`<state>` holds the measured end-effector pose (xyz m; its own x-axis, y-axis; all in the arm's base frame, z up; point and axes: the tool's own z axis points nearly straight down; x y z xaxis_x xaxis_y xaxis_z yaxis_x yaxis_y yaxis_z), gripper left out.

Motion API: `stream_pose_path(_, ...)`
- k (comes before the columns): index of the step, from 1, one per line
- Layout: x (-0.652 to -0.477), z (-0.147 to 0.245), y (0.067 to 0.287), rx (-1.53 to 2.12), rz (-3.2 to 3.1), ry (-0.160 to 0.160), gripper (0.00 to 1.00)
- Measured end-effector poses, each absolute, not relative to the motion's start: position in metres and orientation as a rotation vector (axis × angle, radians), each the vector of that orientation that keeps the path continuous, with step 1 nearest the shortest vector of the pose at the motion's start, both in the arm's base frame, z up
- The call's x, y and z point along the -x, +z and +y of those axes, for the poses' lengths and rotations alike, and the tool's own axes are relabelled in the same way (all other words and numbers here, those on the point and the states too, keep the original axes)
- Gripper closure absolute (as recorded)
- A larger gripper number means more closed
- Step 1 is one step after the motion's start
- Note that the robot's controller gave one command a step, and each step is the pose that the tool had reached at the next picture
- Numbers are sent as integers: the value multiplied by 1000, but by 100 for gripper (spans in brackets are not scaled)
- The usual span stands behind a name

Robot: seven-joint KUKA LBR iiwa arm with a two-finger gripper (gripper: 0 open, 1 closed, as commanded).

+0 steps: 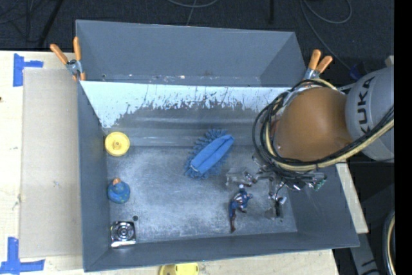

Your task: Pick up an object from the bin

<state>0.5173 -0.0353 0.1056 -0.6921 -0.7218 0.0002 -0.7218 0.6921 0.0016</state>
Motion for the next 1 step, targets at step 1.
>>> stream_pose_path(1, -510, -21, 68, -1486, -2765, -4, 0)
